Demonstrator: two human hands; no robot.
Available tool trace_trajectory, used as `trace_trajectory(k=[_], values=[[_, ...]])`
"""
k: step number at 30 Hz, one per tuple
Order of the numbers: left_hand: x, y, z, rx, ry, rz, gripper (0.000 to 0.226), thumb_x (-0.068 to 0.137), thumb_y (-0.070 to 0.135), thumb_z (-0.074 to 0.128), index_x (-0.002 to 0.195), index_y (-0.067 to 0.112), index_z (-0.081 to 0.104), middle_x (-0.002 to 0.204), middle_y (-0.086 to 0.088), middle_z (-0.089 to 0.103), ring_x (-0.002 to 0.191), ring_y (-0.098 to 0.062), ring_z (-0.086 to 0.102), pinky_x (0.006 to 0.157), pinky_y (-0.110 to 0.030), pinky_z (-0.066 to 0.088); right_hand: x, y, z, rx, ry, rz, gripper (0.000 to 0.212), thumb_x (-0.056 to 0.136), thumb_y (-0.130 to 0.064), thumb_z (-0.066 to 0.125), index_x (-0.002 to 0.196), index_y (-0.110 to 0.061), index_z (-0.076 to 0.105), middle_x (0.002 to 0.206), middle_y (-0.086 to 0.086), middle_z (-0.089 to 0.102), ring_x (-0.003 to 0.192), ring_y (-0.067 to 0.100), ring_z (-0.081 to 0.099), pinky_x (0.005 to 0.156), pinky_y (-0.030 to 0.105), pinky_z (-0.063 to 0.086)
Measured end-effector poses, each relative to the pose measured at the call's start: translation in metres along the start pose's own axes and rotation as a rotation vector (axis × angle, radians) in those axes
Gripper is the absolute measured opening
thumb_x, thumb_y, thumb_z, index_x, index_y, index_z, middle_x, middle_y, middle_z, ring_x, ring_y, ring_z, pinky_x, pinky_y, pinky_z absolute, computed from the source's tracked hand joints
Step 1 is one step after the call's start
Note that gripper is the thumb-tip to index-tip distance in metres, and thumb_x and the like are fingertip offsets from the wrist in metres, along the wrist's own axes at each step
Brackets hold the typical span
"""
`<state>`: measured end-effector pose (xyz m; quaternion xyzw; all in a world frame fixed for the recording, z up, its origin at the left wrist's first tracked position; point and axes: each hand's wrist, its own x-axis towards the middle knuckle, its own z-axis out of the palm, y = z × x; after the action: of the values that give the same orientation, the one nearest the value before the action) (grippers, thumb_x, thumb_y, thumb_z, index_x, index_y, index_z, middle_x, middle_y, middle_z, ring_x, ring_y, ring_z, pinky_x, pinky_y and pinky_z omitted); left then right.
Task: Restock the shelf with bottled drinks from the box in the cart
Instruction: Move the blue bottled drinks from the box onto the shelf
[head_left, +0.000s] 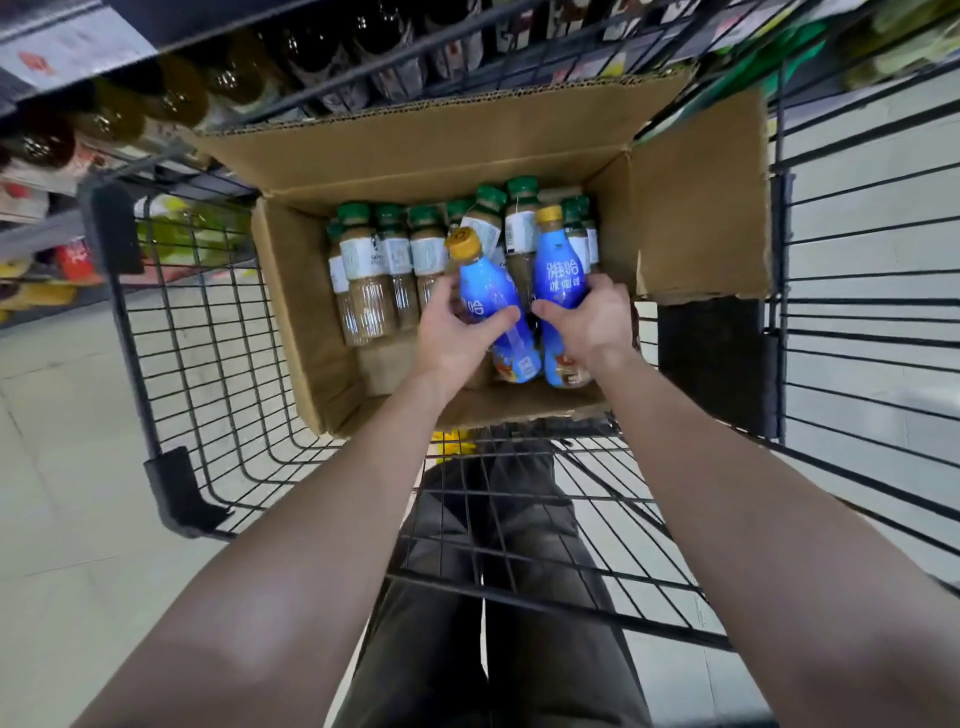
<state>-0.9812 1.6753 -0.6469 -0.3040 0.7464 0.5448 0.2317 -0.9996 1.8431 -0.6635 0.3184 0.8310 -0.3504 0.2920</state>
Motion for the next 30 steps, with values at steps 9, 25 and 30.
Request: trace_trajectory(k=[9, 25, 30], values=[[-0.024, 0.001, -0.029, -0.066, -0.046, 0.010, 0.045, 0.082, 0.011, 0.085, 0.117, 0.021, 0.058, 0.092, 0.012, 0.069, 0.069, 0.010, 0.065, 0.066, -0.012, 0.051, -0.028, -0.002, 0.000, 0.185, 0.052, -0.003, 0.063, 0.076, -0.030, 0.089, 0.123, -0.012, 0.052, 0.110, -0.001, 0.063, 0.096, 0.018, 0.062, 0.070, 0.013, 0.044], [-0.136, 0.045, -0.133, -0.294, 0.103, 0.161, 0.050, 0.075, 0.015, 0.091, 0.113, 0.016, 0.058, 0.105, 0.000, 0.072, 0.086, -0.004, 0.070, 0.079, -0.025, 0.058, -0.195, -0.074, -0.009, 0.506, 0.061, -0.281, 0.063, 0.066, -0.034, 0.090, 0.119, -0.019, 0.060, 0.098, 0.000, 0.071, 0.084, 0.016, 0.071, 0.085, 0.045, 0.060], [-0.185, 0.049, -0.176, -0.237, 0.093, 0.293, 0.049, 0.080, 0.008, 0.087, 0.121, 0.014, 0.060, 0.106, 0.005, 0.071, 0.080, 0.009, 0.068, 0.070, -0.011, 0.052, -0.266, -0.085, -0.031, 0.445, 0.046, -0.367, 0.070, 0.074, -0.025, 0.091, 0.132, -0.018, 0.051, 0.109, 0.006, 0.069, 0.092, 0.018, 0.072, 0.083, 0.037, 0.062]])
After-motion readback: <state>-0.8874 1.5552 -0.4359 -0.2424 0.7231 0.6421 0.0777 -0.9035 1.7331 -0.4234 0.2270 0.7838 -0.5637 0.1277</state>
